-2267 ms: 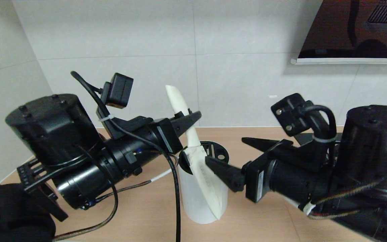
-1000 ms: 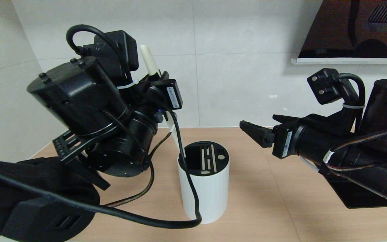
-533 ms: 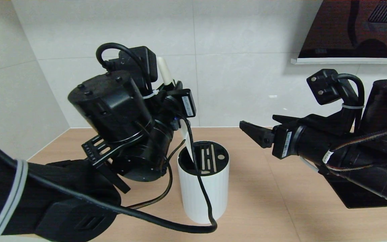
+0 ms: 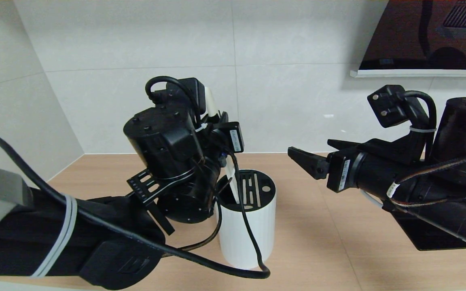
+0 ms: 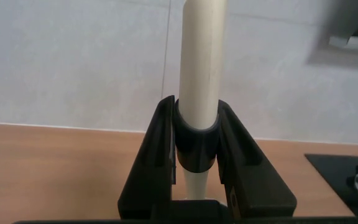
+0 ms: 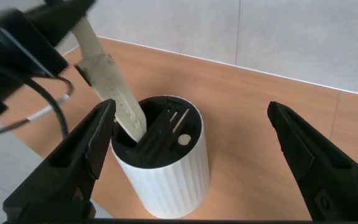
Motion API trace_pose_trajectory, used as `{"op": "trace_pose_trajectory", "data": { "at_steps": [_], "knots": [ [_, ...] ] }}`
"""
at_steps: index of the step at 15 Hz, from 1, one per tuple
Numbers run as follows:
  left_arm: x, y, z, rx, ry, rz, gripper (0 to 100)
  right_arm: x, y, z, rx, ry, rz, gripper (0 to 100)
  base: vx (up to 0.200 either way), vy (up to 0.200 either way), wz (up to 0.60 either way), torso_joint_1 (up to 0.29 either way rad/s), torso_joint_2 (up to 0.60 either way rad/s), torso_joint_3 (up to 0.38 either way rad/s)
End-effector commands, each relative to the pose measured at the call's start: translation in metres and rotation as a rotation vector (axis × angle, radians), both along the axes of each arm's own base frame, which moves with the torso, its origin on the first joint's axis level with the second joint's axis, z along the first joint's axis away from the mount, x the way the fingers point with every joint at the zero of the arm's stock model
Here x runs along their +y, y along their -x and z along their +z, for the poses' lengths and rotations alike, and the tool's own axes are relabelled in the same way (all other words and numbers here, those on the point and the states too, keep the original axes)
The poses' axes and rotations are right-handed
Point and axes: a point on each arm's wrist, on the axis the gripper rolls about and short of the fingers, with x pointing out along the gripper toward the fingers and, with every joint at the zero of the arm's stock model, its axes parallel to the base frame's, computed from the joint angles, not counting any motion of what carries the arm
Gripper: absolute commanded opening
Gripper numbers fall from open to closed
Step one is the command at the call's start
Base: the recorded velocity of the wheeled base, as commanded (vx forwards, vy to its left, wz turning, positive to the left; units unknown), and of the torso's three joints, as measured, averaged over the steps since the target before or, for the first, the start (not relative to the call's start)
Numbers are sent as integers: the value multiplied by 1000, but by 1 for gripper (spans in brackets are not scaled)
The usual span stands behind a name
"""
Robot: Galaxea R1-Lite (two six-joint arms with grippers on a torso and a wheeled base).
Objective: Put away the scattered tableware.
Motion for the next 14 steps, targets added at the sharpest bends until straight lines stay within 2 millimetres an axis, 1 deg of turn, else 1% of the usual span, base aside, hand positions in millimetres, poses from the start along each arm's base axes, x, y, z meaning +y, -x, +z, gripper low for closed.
{"op": "trace_pose_trajectory", "data": {
  "at_steps": [1, 5, 6, 7, 10, 13, 14],
  "knots": [
    [-2, -2, -8, 16, -14, -1, 0, 0, 0, -1, 3, 3, 1, 100, 0, 0, 0, 0, 0, 0],
    [-10, -1, -26, 59, -27, -21, 0, 1, 0, -1, 4, 4, 1, 100, 0, 0, 0, 0, 0, 0],
    [-12, -1, -35, 79, -47, -26, 0, 1, -1, -2, 5, 5, 1, 100, 0, 0, 0, 0, 0, 0],
    [-14, 0, -39, 87, -55, -30, 0, 1, -1, -2, 5, 5, 1, 100, 0, 0, 0, 0, 0, 0],
    [-18, 2, -58, 131, -101, -45, 0, 1, -1, -3, 6, 6, 1, 100, 0, 0, 0, 0, 0, 0],
    [-20, 4, -82, 187, -144, -57, 0, 1, -1, -3, 7, 7, 1, 100, 0, 0, 0, 0, 0, 0],
    [-22, 5, -85, 195, -144, -67, 0, 1, -1, -3, 6, 6, 1, 100, 0, 0, 0, 0, 0, 0]
  ]
}}
